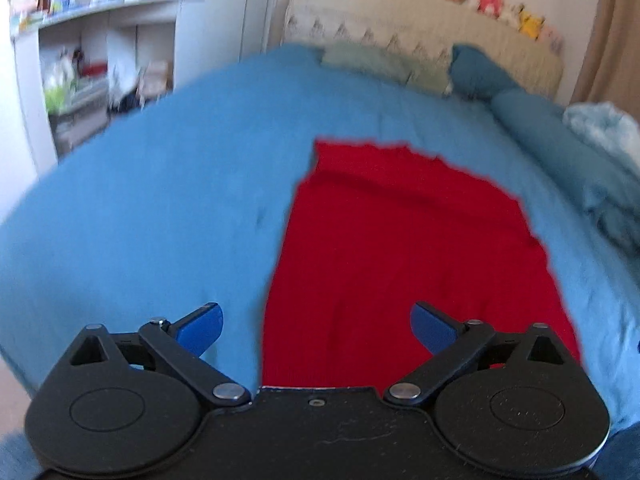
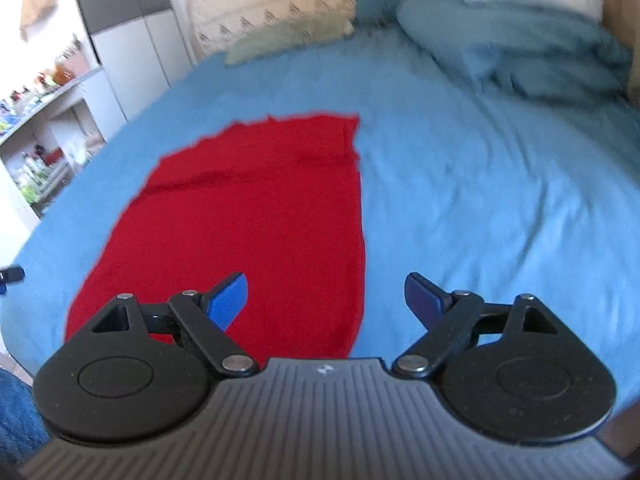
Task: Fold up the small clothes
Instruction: 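Close the left gripper on the hem while the right gripper grasps the hem too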
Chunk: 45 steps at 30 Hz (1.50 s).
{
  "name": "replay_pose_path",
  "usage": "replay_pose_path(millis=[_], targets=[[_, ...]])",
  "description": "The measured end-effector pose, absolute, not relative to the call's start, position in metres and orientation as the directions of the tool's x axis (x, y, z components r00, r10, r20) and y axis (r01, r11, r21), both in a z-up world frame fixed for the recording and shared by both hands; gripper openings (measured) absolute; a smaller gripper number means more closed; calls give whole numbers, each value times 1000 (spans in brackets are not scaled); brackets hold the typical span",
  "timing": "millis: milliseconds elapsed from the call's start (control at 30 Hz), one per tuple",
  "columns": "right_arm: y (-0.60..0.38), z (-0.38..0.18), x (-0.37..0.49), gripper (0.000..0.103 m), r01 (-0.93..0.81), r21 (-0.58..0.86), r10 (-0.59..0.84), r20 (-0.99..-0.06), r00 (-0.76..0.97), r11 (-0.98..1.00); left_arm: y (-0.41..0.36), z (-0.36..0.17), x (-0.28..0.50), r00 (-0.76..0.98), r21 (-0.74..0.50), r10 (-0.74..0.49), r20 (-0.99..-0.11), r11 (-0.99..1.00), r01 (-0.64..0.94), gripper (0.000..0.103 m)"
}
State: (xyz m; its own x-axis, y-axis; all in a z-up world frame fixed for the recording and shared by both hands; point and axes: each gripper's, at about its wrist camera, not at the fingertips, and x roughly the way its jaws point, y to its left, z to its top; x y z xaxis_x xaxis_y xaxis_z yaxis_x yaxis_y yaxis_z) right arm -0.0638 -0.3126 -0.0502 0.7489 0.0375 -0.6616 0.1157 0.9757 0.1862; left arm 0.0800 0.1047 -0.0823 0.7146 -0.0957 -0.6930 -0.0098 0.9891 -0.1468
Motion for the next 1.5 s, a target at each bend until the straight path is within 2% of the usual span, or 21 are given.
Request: replay_pose_path(millis=[33,167,300,467,700,867,933,1000,1067,1267,1500], targets=[[-310,-59,-65,99,128,188,32,-670,742,974,105,-96,82,697,-139,-90,-712,990,-14,91],[-298,-95,-66,98,192,202,5,-702,712,961,112,-135,88,657,-137,-76,-750,990,-43,80],[-290,-123,-65,92,215,172,-26,-722,692,961,120,-160,89,639,-143,-80,-765,989,-47,59],[-288,-139,-59,86,217,144,-37,-746,664,966,117,-166,88,644,-134,-79,-761,990,-37,56],[-293,-149,-53,74,240,148,-43,-764,644,960,112,-172,86,647,-112,-75,-759,994,-16,46],[-284,-148,-54,54,188,131,-23,-758,652,973,108,-172,86,646,-115,-89,-758,993,2,32],[-281,-148,-54,53,174,121,-22,-757,653,977,107,-173,86,641,-110,-90,-762,994,9,25],[-278,-148,-54,43,163,114,-21,-755,655,980,106,-173,86,636,-111,-96,-766,994,17,18],[-276,-148,-53,27,152,122,-8,-754,657,981,105,-172,85,634,-107,-96,-767,994,21,11],[-283,-136,-57,23,157,194,33,-724,689,968,103,-153,85,629,-103,-99,-771,994,30,6],[-307,-84,-48,23,158,347,105,-630,769,924,107,-77,97,740,-141,-128,-661,989,46,5]])
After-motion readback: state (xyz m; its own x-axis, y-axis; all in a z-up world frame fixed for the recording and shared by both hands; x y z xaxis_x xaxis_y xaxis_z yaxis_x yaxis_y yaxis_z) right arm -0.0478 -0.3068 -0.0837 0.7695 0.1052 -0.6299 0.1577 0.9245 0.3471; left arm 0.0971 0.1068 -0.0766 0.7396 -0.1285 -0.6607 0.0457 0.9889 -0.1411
